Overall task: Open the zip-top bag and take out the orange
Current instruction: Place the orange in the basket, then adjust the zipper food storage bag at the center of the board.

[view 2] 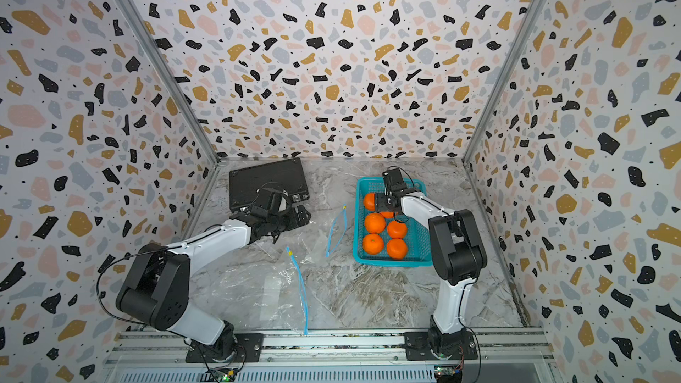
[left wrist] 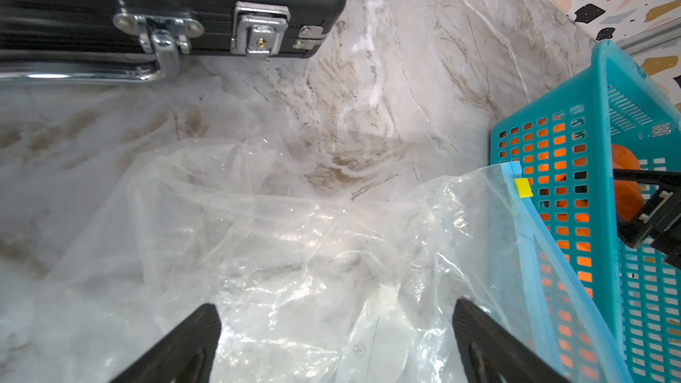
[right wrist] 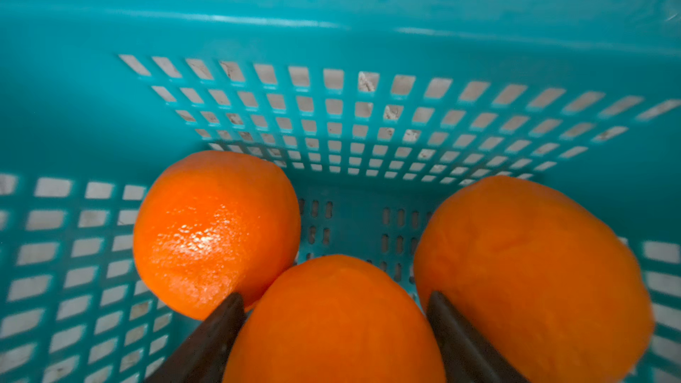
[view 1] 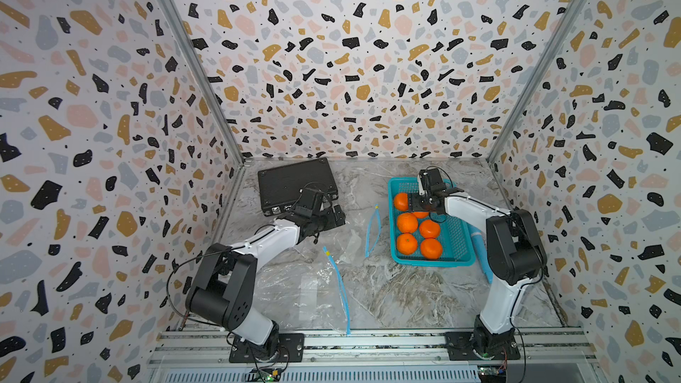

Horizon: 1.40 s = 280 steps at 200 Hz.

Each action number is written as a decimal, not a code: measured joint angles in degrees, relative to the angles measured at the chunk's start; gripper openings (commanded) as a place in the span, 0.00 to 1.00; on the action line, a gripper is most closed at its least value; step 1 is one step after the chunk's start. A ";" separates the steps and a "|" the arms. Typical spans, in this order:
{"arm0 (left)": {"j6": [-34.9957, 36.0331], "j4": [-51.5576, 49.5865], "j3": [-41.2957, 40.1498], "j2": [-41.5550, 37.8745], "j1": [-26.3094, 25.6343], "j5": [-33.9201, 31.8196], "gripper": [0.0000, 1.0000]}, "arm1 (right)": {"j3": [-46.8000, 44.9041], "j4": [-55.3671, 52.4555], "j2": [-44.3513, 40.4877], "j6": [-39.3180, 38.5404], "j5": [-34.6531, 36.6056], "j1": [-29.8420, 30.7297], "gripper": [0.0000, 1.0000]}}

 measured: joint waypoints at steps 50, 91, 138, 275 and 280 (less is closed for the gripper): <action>0.04 -0.94 0.00 -0.42 -0.20 -1.09 0.99 | 0.52 -1.01 0.74 -0.11 -1.57 0.02 1.00; 1.18 -5.29 0.07 -4.66 0.26 -6.01 0.99 | 0.11 -3.37 -4.57 -0.96 -0.46 2.08 1.00; 3.04 -5.88 0.74 -5.79 3.67 -7.74 1.00 | 3.56 -4.66 -16.98 -3.91 0.70 17.33 0.99; 4.44 -4.37 2.62 11.32 5.81 -9.55 0.81 | 15.82 -6.60 12.55 0.48 4.87 30.71 0.99; 4.35 -3.98 2.75 11.72 5.90 -9.70 0.77 | 14.95 -5.90 12.52 0.70 4.79 30.71 0.99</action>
